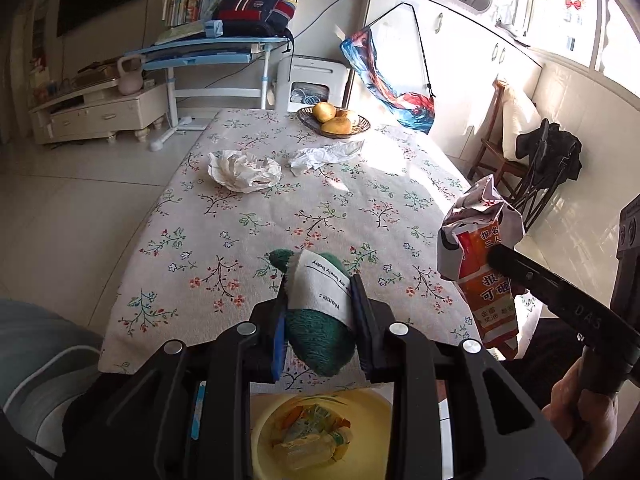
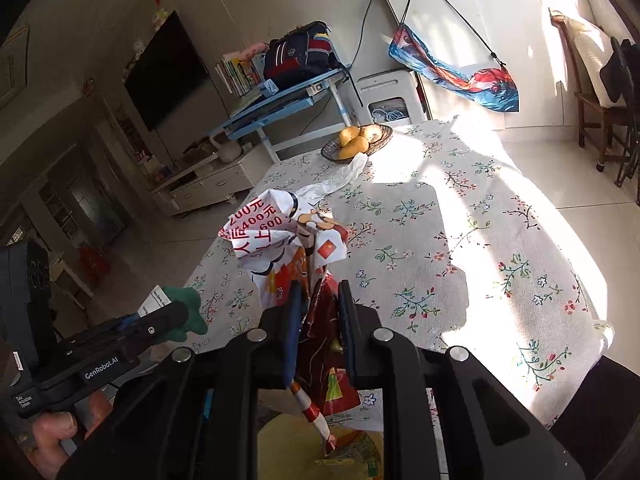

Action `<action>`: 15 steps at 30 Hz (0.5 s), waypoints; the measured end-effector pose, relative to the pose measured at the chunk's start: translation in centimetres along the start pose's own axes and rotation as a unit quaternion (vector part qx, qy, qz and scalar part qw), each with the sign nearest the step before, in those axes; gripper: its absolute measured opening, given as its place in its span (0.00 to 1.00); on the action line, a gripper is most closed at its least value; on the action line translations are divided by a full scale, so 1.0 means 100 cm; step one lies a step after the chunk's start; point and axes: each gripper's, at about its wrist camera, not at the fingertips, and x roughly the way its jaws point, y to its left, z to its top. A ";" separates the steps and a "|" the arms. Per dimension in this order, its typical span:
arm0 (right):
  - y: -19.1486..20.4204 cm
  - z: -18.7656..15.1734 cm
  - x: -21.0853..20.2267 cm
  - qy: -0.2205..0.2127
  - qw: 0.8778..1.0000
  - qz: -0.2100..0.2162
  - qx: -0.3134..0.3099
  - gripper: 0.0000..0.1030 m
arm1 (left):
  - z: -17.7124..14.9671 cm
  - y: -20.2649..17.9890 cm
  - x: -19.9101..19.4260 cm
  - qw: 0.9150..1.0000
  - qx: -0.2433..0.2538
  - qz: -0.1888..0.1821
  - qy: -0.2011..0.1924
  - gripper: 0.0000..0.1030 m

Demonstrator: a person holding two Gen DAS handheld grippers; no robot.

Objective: Collect trash
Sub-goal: 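Lift the green cloth and red snack bag up from the table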

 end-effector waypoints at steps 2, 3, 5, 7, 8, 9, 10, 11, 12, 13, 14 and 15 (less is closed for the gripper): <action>0.002 -0.002 -0.005 -0.003 1.000 0.002 -0.001 0.18 | -0.002 0.000 -0.006 1.000 0.001 0.000 -0.003 0.26; 0.003 -0.003 -0.007 -0.003 1.000 0.002 -0.001 0.18 | -0.003 0.000 -0.009 1.000 0.002 -0.001 -0.004 0.26; 0.006 -0.006 -0.012 -0.004 1.000 0.003 -0.003 0.18 | -0.005 -0.001 -0.014 1.000 0.002 -0.002 -0.006 0.26; 0.007 -0.008 -0.015 -0.004 1.000 0.004 -0.005 0.18 | -0.008 -0.003 -0.019 1.000 0.004 -0.003 -0.006 0.26; 0.008 -0.010 -0.017 -0.003 1.000 0.005 -0.006 0.18 | -0.009 -0.004 -0.021 1.000 0.006 -0.004 -0.006 0.26; 0.009 -0.011 -0.018 -0.003 1.000 0.005 -0.006 0.18 | -0.010 -0.005 -0.023 1.000 0.007 -0.005 -0.006 0.26; 0.009 -0.012 -0.019 -0.002 1.000 0.005 -0.006 0.18 | -0.012 -0.006 -0.024 1.000 0.008 -0.006 -0.006 0.26; 0.008 -0.011 -0.017 -0.001 1.000 0.006 -0.006 0.18 | -0.014 -0.007 -0.026 1.000 0.010 -0.007 -0.006 0.26; 0.008 -0.013 -0.018 -0.001 1.000 0.007 -0.005 0.18 | -0.016 -0.009 -0.028 1.000 0.013 -0.008 -0.005 0.26; 0.008 -0.014 -0.019 0.000 1.000 0.007 -0.005 0.18 | -0.018 -0.010 -0.029 1.000 0.014 -0.009 -0.005 0.26; 0.009 -0.016 -0.021 0.000 1.000 0.007 -0.005 0.18 | -0.020 -0.011 -0.031 1.000 0.016 -0.010 -0.004 0.26; 0.009 -0.017 -0.022 0.000 1.000 0.007 -0.005 0.19 | -0.022 -0.011 -0.032 1.000 0.017 -0.011 -0.004 0.26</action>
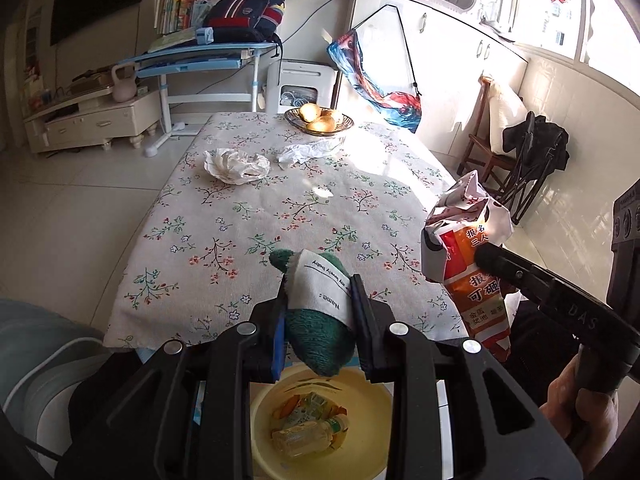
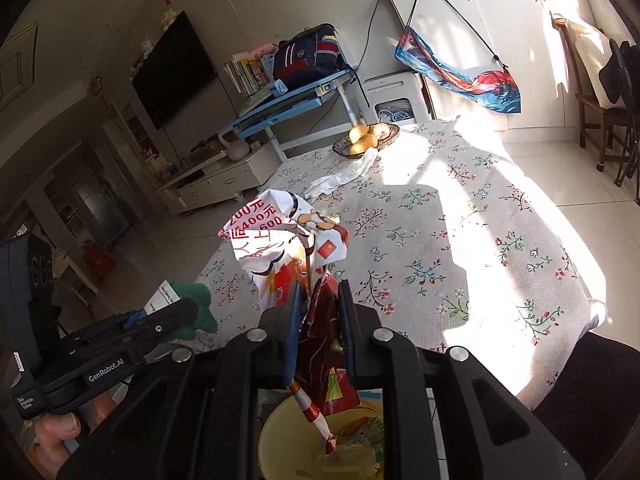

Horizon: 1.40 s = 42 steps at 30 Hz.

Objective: Collect trash
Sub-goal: 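Lift the green cloth and red snack bag up from the table, then carry the cloth and bag over the yellow basin and open both grippers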

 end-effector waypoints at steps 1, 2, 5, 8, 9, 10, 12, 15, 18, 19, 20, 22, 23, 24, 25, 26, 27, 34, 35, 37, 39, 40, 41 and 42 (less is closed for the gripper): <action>0.000 -0.001 -0.001 0.000 1.000 0.000 0.000 0.19 | -0.002 -0.001 -0.002 1.000 0.001 -0.001 0.000 0.26; 0.001 -0.001 -0.002 -0.001 1.000 0.000 -0.001 0.19 | -0.004 -0.002 -0.004 1.000 0.002 -0.002 0.000 0.26; 0.003 -0.004 -0.007 -0.002 1.000 -0.001 -0.002 0.19 | -0.009 -0.003 -0.010 1.000 0.005 -0.004 0.001 0.26; 0.003 -0.006 -0.010 0.000 1.000 -0.001 -0.001 0.19 | -0.016 -0.005 -0.014 1.000 0.009 -0.005 0.002 0.26; 0.004 -0.007 -0.010 0.000 1.000 -0.001 0.000 0.19 | -0.018 -0.006 -0.015 1.000 0.010 -0.005 0.003 0.26; 0.003 -0.008 -0.011 0.001 1.000 -0.001 0.000 0.19 | -0.020 -0.006 -0.016 1.000 0.011 -0.005 0.004 0.26; 0.004 -0.009 -0.012 0.001 1.000 -0.001 -0.001 0.19 | -0.024 -0.007 -0.019 1.000 0.013 -0.005 0.006 0.26; 0.008 -0.010 -0.015 0.001 1.000 -0.001 -0.003 0.19 | -0.031 -0.008 -0.023 1.000 0.015 -0.006 0.008 0.26; 0.009 -0.012 -0.016 0.002 1.000 0.000 -0.006 0.19 | -0.036 -0.008 -0.026 1.000 0.017 -0.006 0.012 0.26; 0.010 -0.013 -0.017 0.002 1.000 0.000 -0.006 0.19 | -0.038 -0.009 -0.026 1.000 0.017 -0.007 0.013 0.26; 0.011 -0.014 -0.018 0.003 1.000 0.000 -0.007 0.19 | -0.040 -0.009 -0.027 1.000 0.018 -0.007 0.014 0.26; 0.012 -0.015 -0.018 0.004 1.000 0.000 -0.008 0.19 | -0.045 -0.009 -0.028 1.000 0.019 -0.007 0.017 0.26; 0.013 -0.015 -0.019 0.004 1.000 0.000 -0.009 0.19 | -0.047 -0.009 -0.029 1.000 0.020 -0.007 0.018 0.26; 0.013 -0.016 -0.020 0.004 1.000 0.000 -0.010 0.19 | -0.049 -0.009 -0.029 1.000 0.020 -0.007 0.020 0.26; 0.014 -0.016 -0.020 0.004 1.000 0.000 -0.010 0.19 | -0.051 -0.009 -0.030 1.000 0.021 -0.007 0.021 0.26; 0.014 -0.016 -0.021 0.004 1.000 0.000 -0.011 0.19 | -0.053 -0.008 -0.031 1.000 0.021 -0.007 0.022 0.26; 0.014 -0.016 -0.021 0.004 1.000 0.000 -0.011 0.19 | -0.055 -0.008 -0.031 0.999 0.022 -0.007 0.023 0.26; 0.018 -0.019 -0.024 0.003 1.000 0.002 -0.013 0.19 | -0.066 -0.010 -0.034 0.999 0.028 -0.008 0.030 0.26; 0.019 -0.020 -0.024 0.003 1.000 0.002 -0.014 0.19 | -0.067 -0.010 -0.034 0.999 0.029 -0.008 0.031 0.26; 0.020 -0.021 -0.025 0.004 1.000 0.002 -0.015 0.19 | -0.070 -0.011 -0.034 0.999 0.032 -0.008 0.033 0.26; 0.021 -0.022 -0.027 0.004 1.000 0.002 -0.016 0.19 | -0.072 -0.011 -0.034 0.999 0.034 -0.009 0.037 0.26; 0.021 -0.022 -0.027 0.004 1.000 0.003 -0.016 0.19 | -0.074 -0.012 -0.034 0.999 0.036 -0.009 0.038 0.26; 0.021 -0.022 -0.028 0.004 1.000 0.003 -0.016 0.19 | -0.075 -0.012 -0.034 0.999 0.037 -0.009 0.039 0.27; 0.021 -0.023 -0.028 0.004 1.000 0.003 -0.016 0.19 | -0.076 -0.012 -0.034 0.998 0.038 -0.009 0.040 0.27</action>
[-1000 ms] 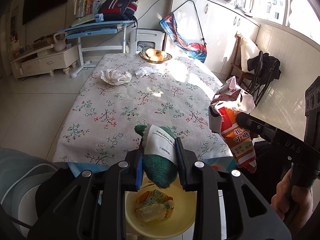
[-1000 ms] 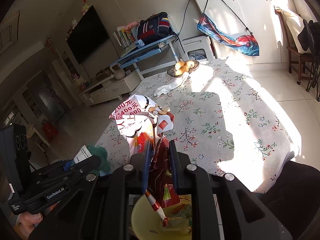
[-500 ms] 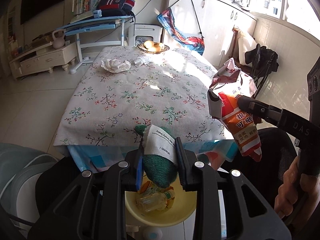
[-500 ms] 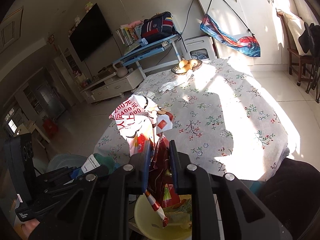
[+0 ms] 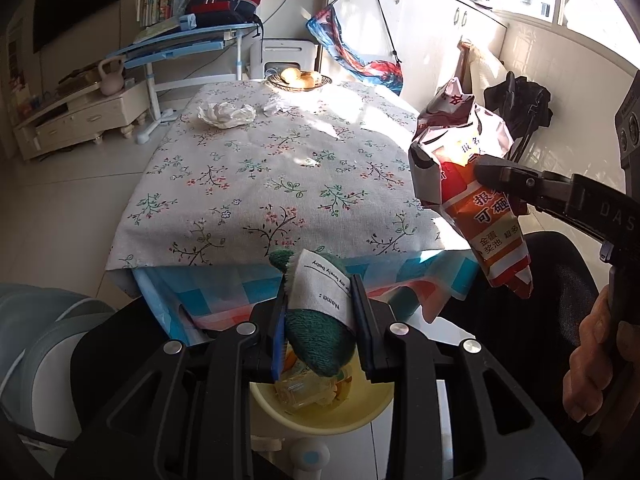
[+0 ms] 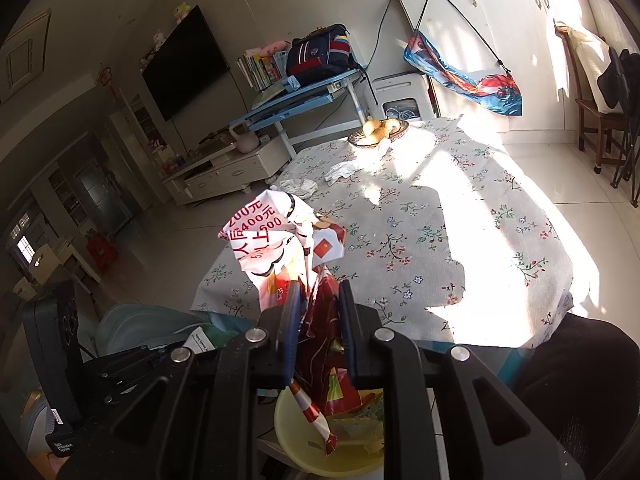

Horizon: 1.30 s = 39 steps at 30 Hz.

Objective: Collect trash
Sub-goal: 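Carry the cloth and bag over the yellow basin and open both grippers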

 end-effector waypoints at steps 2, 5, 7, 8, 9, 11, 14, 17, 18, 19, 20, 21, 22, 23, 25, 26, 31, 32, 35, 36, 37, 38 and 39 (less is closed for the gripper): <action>0.000 0.000 0.000 0.000 1.000 0.000 0.000 0.19 | -0.003 0.000 0.000 1.000 0.002 0.000 0.001 0.27; 0.000 0.000 0.000 0.000 1.000 0.000 0.000 0.19 | -0.005 0.001 0.000 1.000 0.005 0.001 0.003 0.27; 0.000 -0.001 0.000 0.001 1.000 0.000 0.000 0.20 | -0.005 0.000 0.000 1.000 0.006 0.001 0.006 0.27; 0.000 -0.001 -0.001 0.001 1.000 0.001 -0.001 0.20 | -0.006 -0.001 0.001 1.000 0.008 0.000 0.009 0.27; 0.000 -0.001 -0.001 0.001 1.000 0.001 -0.001 0.20 | -0.007 -0.001 0.002 1.000 0.009 0.000 0.010 0.27; 0.000 -0.001 -0.001 0.001 1.000 0.001 0.000 0.20 | -0.008 -0.001 0.003 1.000 0.010 0.000 0.015 0.29; 0.000 -0.001 -0.001 0.001 1.000 0.001 0.000 0.20 | -0.010 -0.003 0.005 1.000 0.014 0.001 0.022 0.30; 0.000 -0.001 -0.001 0.001 1.000 0.001 0.000 0.20 | -0.012 -0.004 0.005 1.000 0.016 0.002 0.025 0.31; 0.000 -0.001 -0.002 0.001 1.000 0.001 0.000 0.20 | -0.012 -0.004 0.004 1.000 0.016 0.003 0.025 0.31; 0.000 -0.001 -0.002 0.001 1.000 0.001 0.000 0.20 | -0.012 -0.004 0.004 1.000 0.016 0.003 0.024 0.31; 0.000 -0.001 -0.002 0.000 1.000 0.001 0.000 0.20 | -0.012 -0.004 0.004 1.000 0.016 0.003 0.024 0.31; 0.000 -0.001 -0.002 0.001 1.000 0.001 -0.001 0.20 | -0.013 -0.004 0.004 1.000 0.016 0.003 0.024 0.31; 0.000 -0.001 -0.002 0.001 1.000 0.001 -0.001 0.20 | -0.013 -0.004 0.003 1.000 0.016 0.003 0.024 0.31; 0.000 -0.001 -0.002 0.001 1.000 0.001 -0.001 0.20 | -0.013 -0.004 0.003 1.000 0.016 0.003 0.024 0.31; 0.000 -0.001 -0.002 0.001 1.000 0.001 -0.001 0.20 | -0.014 -0.004 0.003 1.000 0.016 0.003 0.025 0.31; 0.000 -0.001 -0.002 0.001 1.000 0.001 -0.001 0.20 | -0.013 -0.004 0.003 1.000 0.017 0.003 0.025 0.33; 0.001 -0.002 -0.002 0.001 1.000 0.000 -0.001 0.20 | -0.013 -0.004 0.001 0.999 0.018 0.005 0.027 0.36; 0.001 -0.002 -0.002 0.001 1.000 0.000 -0.001 0.20 | -0.013 -0.004 0.001 0.999 0.017 0.006 0.026 0.38; 0.001 -0.002 -0.002 0.002 1.000 0.001 -0.001 0.21 | -0.013 -0.003 -0.001 1.000 0.015 0.009 0.024 0.42; 0.002 -0.002 -0.002 0.002 1.000 0.001 -0.002 0.21 | -0.013 -0.003 -0.001 1.000 0.014 0.009 0.023 0.43; 0.002 -0.002 -0.002 0.003 1.000 0.002 -0.002 0.21 | -0.013 -0.003 -0.002 1.000 0.014 0.010 0.022 0.43; 0.003 -0.003 -0.002 0.005 1.000 0.002 -0.003 0.21 | -0.013 -0.002 -0.003 1.000 0.013 0.011 0.021 0.43; 0.004 -0.004 -0.001 0.007 1.000 0.003 -0.004 0.21 | -0.013 -0.002 -0.004 1.000 0.012 0.011 0.020 0.43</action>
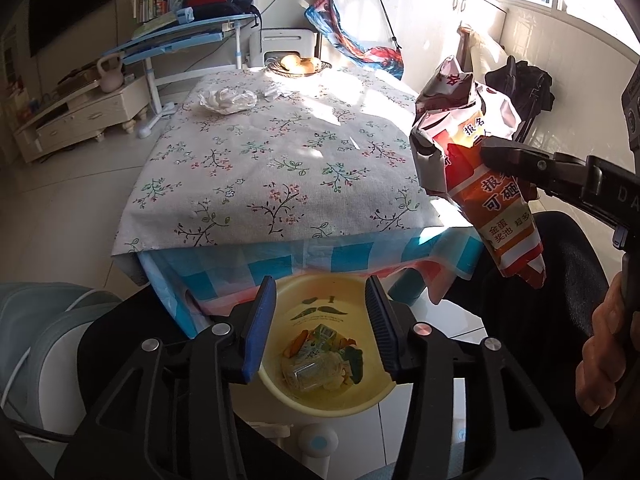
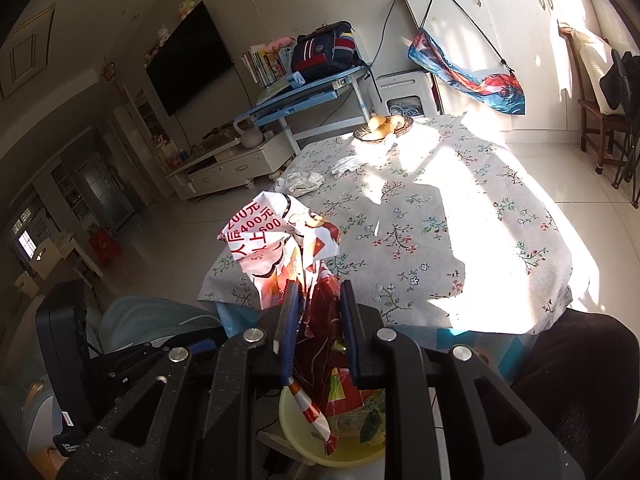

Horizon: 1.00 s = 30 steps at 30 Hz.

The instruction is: Collect trash

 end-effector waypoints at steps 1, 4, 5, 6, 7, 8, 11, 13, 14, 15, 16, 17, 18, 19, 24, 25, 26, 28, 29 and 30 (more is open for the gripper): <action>0.001 -0.001 0.001 0.003 1.000 0.001 -0.001 0.21 | 0.000 0.000 -0.001 1.000 -0.001 0.001 -0.001 0.44; 0.004 -0.005 0.008 0.023 1.000 0.001 -0.004 0.22 | 0.001 0.002 -0.004 1.000 -0.005 0.003 -0.005 0.45; 0.005 -0.007 0.012 0.032 0.999 0.000 -0.005 0.22 | 0.003 0.003 -0.005 1.000 -0.007 0.004 -0.007 0.46; 0.007 -0.010 0.016 0.044 0.999 0.001 -0.006 0.23 | 0.003 0.003 -0.006 1.000 -0.008 0.005 -0.009 0.46; 0.007 -0.012 0.020 0.055 0.998 0.003 -0.006 0.23 | 0.004 0.004 -0.007 1.000 -0.010 0.006 -0.011 0.47; 0.008 -0.015 0.024 0.065 0.998 0.004 -0.007 0.25 | 0.005 0.006 -0.008 1.000 -0.012 0.008 -0.014 0.49; 0.013 -0.024 0.034 0.094 0.995 0.004 -0.016 0.34 | 0.007 0.010 -0.011 1.000 -0.020 0.010 -0.018 0.50; 0.014 -0.028 0.038 0.107 0.994 0.003 -0.017 0.41 | 0.009 0.013 -0.013 0.999 -0.025 0.012 -0.020 0.51; 0.014 -0.029 0.039 0.112 0.994 0.003 -0.017 0.44 | 0.009 0.015 -0.013 0.999 -0.027 0.013 -0.021 0.51; 0.013 -0.030 0.040 0.113 0.993 0.002 -0.015 0.45 | 0.010 0.017 -0.013 0.999 -0.030 0.013 -0.021 0.51; 0.012 -0.029 0.040 0.112 0.994 0.001 -0.012 0.45 | 0.010 0.019 -0.013 0.999 -0.032 0.014 -0.022 0.51; 0.010 -0.029 0.039 0.113 0.994 0.001 -0.009 0.46 | 0.010 0.020 -0.013 0.999 -0.035 0.015 -0.022 0.51; 0.009 -0.029 0.039 0.113 0.994 0.001 -0.005 0.48 | 0.011 0.022 -0.013 0.999 -0.037 0.015 -0.022 0.51; 0.008 -0.029 0.039 0.112 0.994 0.000 -0.002 0.49 | 0.011 0.023 -0.013 0.999 -0.039 0.016 -0.022 0.51; 0.006 -0.028 0.037 0.106 0.994 -0.006 0.004 0.50 | 0.014 0.028 -0.012 0.999 -0.045 0.017 -0.025 0.52; 0.007 -0.027 0.037 0.105 0.994 -0.007 0.004 0.50 | 0.016 0.029 -0.012 0.998 -0.046 0.018 -0.026 0.52; 0.007 -0.026 0.037 0.103 0.995 -0.008 0.003 0.51 | 0.017 0.030 -0.012 0.998 -0.047 0.018 -0.028 0.52; 0.007 -0.024 0.036 0.098 0.995 -0.013 0.001 0.53 | 0.021 0.032 -0.013 0.998 -0.051 0.019 -0.031 0.52; 0.008 -0.022 0.035 0.093 0.995 -0.018 -0.003 0.55 | 0.023 0.033 -0.013 0.998 -0.053 0.021 -0.033 0.52; 0.009 -0.020 0.034 0.088 0.996 -0.021 -0.008 0.56 | 0.025 0.035 -0.013 0.998 -0.056 0.022 -0.036 0.53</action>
